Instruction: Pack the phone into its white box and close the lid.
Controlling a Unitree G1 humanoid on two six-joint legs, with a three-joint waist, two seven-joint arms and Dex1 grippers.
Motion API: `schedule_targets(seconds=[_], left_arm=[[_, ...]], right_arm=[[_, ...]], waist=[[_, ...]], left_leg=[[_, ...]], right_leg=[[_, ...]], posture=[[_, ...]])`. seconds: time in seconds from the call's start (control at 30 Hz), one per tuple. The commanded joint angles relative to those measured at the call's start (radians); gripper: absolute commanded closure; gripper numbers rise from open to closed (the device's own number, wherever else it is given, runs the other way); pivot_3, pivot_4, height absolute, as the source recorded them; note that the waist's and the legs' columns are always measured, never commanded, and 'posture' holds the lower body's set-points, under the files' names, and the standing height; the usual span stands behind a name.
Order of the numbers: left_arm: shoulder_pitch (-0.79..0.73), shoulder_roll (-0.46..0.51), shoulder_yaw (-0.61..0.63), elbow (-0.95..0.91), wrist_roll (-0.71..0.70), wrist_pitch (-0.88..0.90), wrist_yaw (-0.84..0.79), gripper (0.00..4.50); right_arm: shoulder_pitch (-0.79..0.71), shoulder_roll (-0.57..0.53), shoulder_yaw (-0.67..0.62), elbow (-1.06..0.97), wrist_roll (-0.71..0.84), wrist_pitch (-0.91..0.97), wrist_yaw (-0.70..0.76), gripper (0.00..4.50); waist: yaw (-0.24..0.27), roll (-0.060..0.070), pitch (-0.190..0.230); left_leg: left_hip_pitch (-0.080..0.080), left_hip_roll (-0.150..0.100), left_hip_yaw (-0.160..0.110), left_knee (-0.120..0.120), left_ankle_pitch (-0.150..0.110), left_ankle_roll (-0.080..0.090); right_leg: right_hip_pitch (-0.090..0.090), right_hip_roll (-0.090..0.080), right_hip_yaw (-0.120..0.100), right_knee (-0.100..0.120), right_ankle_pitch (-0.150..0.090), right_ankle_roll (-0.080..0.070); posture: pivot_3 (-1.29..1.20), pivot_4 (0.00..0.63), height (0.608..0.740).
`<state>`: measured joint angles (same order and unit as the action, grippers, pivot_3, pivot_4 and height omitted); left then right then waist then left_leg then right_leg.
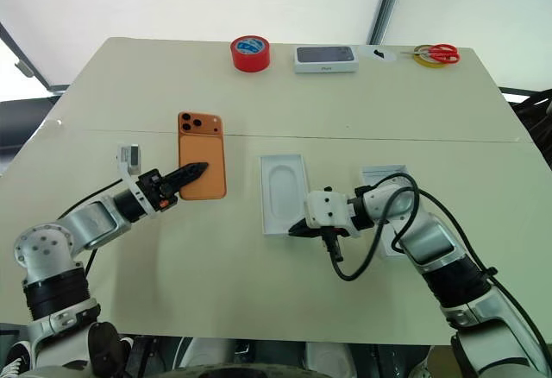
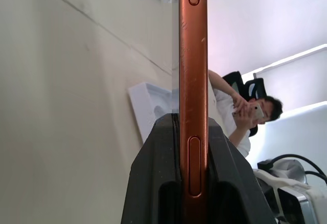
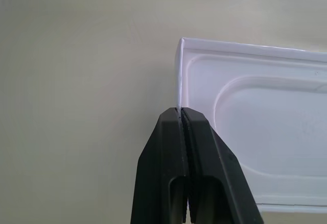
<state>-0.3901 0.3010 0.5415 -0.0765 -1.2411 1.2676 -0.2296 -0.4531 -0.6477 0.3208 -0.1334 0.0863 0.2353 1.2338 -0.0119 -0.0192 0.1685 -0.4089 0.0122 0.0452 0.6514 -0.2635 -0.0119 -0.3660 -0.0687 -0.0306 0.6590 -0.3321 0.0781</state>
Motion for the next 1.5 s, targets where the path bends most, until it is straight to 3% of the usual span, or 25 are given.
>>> schedule_targets(seconds=[0.03,0.17,0.33,0.43,0.57,0.67,0.77,1.13,1.2,1.27,1.4,1.5], left_arm=[[-0.040,-0.013,-0.016,0.011,-0.046,-0.031,0.011,4.50],[-0.064,-0.013,-0.059,0.055,-0.020,-0.040,-0.006,4.50],[-0.107,-0.042,-0.126,0.136,0.010,-0.057,-0.035,4.50],[-0.107,-0.058,-0.217,0.181,0.098,-0.107,-0.120,4.50],[-0.136,-0.080,-0.241,0.225,0.127,-0.128,-0.153,4.50],[-0.152,-0.106,-0.243,0.240,0.133,-0.135,-0.149,4.50],[-0.143,-0.135,-0.250,0.221,0.141,-0.138,-0.124,4.50],[-0.080,-0.185,-0.201,0.112,0.123,-0.127,0.015,4.50],[-0.080,-0.201,-0.157,0.141,0.075,-0.098,0.068,3.47],[-0.062,-0.179,-0.179,0.140,0.065,-0.030,0.058,2.76],[-0.072,-0.162,-0.185,0.141,0.056,0.004,0.064,0.78],[-0.119,-0.128,-0.172,0.109,0.036,0.014,0.084,0.78]], right_arm=[[-0.054,0.072,0.030,0.011,-0.046,0.037,-0.094,4.47],[-0.098,0.116,0.074,0.043,-0.102,0.045,-0.137,4.47],[-0.097,0.124,0.073,0.033,-0.066,0.115,-0.122,4.47],[-0.072,0.097,0.023,-0.029,0.020,0.153,-0.076,3.63],[-0.034,0.025,-0.132,-0.117,0.184,0.236,-0.028,1.64],[-0.016,-0.036,-0.218,-0.086,0.230,0.242,-0.026,1.64],[-0.022,-0.081,-0.237,0.018,0.174,0.158,-0.047,1.64],[-0.042,-0.033,-0.192,0.178,0.085,-0.041,-0.101,1.64],[-0.080,-0.016,-0.188,0.249,0.036,-0.083,-0.158,1.60],[-0.128,0.002,-0.191,0.335,-0.003,-0.133,-0.214,1.60],[-0.180,0.026,-0.182,0.426,-0.036,-0.187,-0.254,1.60],[-0.182,0.038,-0.177,0.432,-0.039,-0.204,-0.255,1.60]], waist=[[0.000,0.000,0.000],[0.000,0.000,0.000],[0.004,0.000,0.000],[0.003,0.000,0.000],[0.002,0.000,0.001],[0.002,-0.001,0.001],[0.002,-0.001,0.001],[0.001,-0.001,0.001],[0.002,-0.001,0.001],[0.001,-0.001,0.001],[0.003,0.000,0.001],[0.002,0.000,0.001]], left_leg=[[0.000,0.000,0.000,0.000,0.000,0.000],[0.000,0.000,0.000,0.000,0.000,0.000],[-0.001,0.000,0.000,0.002,0.000,0.000],[-0.001,0.000,0.000,0.002,0.000,0.000],[-0.001,0.000,0.000,0.002,0.000,0.000],[-0.001,0.001,0.000,0.002,0.000,0.000],[-0.001,0.001,0.000,0.002,0.000,0.000],[-0.001,0.003,0.001,0.003,0.001,-0.001],[-0.001,0.003,0.001,0.003,0.001,-0.001],[-0.001,0.003,0.001,0.004,0.001,-0.001],[-0.001,0.003,0.001,0.004,0.001,-0.001],[0.000,0.003,0.001,0.006,0.001,-0.001]], right_leg=[[0.000,0.000,0.000,0.000,0.000,0.000],[-0.001,0.001,0.000,0.000,0.000,0.000],[0.000,0.002,0.000,0.002,0.000,0.000],[0.000,0.002,0.000,0.002,0.000,0.000],[-0.001,0.002,0.000,0.002,0.000,0.000],[0.000,0.003,0.000,0.002,0.000,0.000],[0.000,0.003,0.000,0.002,0.000,0.000],[0.000,0.004,0.001,0.002,0.000,0.000],[0.000,0.004,0.001,0.002,0.000,0.000],[0.000,0.004,0.001,0.003,0.000,0.000],[0.000,0.004,0.000,0.003,0.000,0.000],[0.001,0.004,0.000,0.003,0.000,0.000]], posture=[[0.00,0.150,0.740],[0.00,0.150,0.740],[0.00,0.150,0.740],[0.00,0.150,0.740],[0.00,0.150,0.740],[0.00,0.150,0.740],[0.00,0.150,0.740],[0.00,0.150,0.740],[0.00,0.150,0.740],[0.00,0.150,0.740],[0.00,0.150,0.740],[0.00,0.150,0.740]])
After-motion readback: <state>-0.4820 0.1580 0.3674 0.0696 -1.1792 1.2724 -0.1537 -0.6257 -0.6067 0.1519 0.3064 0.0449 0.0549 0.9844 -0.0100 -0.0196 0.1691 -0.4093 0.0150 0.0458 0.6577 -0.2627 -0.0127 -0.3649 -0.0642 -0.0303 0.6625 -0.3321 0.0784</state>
